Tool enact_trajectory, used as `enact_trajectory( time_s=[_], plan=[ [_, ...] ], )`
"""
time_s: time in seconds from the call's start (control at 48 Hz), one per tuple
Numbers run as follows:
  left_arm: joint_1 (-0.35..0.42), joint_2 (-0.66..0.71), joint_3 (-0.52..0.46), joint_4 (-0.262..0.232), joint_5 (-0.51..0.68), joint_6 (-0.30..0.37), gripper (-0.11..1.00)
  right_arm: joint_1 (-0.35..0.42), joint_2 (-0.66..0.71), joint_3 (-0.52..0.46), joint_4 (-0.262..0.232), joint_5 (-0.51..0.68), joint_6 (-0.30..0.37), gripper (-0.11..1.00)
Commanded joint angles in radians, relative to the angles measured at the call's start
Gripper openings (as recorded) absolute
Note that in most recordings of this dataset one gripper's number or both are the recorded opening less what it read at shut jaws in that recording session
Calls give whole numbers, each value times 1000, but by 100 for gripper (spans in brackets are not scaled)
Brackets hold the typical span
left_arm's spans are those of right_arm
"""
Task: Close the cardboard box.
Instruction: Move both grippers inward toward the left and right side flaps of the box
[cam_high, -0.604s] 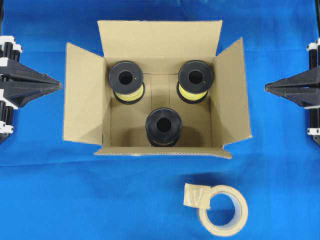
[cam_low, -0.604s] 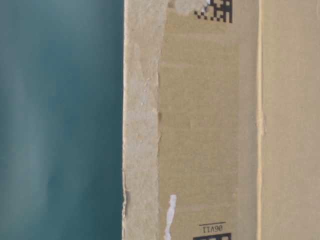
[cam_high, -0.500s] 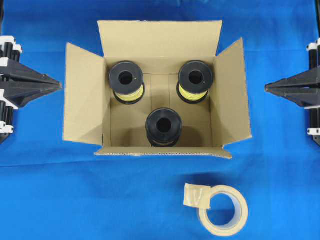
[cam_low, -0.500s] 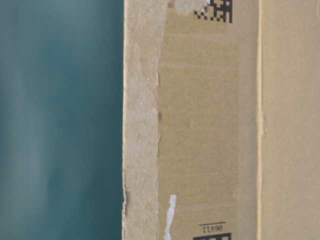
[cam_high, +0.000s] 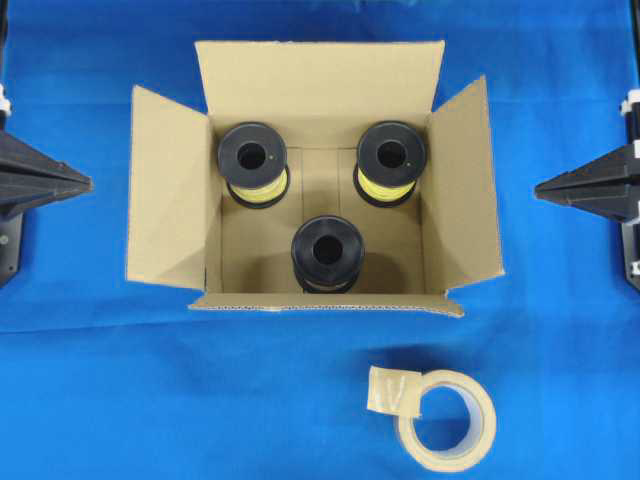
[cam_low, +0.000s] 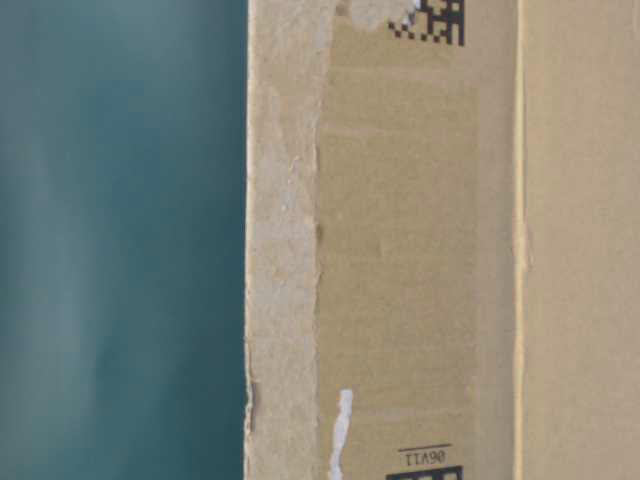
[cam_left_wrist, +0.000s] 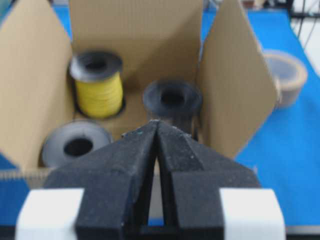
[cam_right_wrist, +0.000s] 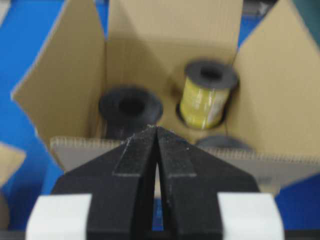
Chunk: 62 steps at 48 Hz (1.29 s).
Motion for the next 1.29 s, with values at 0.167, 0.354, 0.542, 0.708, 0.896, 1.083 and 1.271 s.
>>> enact_trajectory(
  time_s=[0.167,0.354,0.542,0.708,0.896,1.083,1.271],
  plan=[
    [-2,31,32,-2,69,2,0,-2,72,25,3,37,2,0],
    [-2,64,80,-2,71,5,0,0,141,51,3,15,2,0],
    [-2,103,115,-2,54,3,0,0,210,80,3,-9,2,0],
    [0,153,124,-2,-17,3,0,0,236,81,3,-44,2,0],
    [-2,253,135,0,-169,2,0,0,259,78,2,-130,2,0],
    [0,400,107,-2,-328,8,0,0,330,57,3,-232,2,0],
    [23,517,46,0,-411,8,0,-2,417,11,2,-344,0,0]
  ],
)
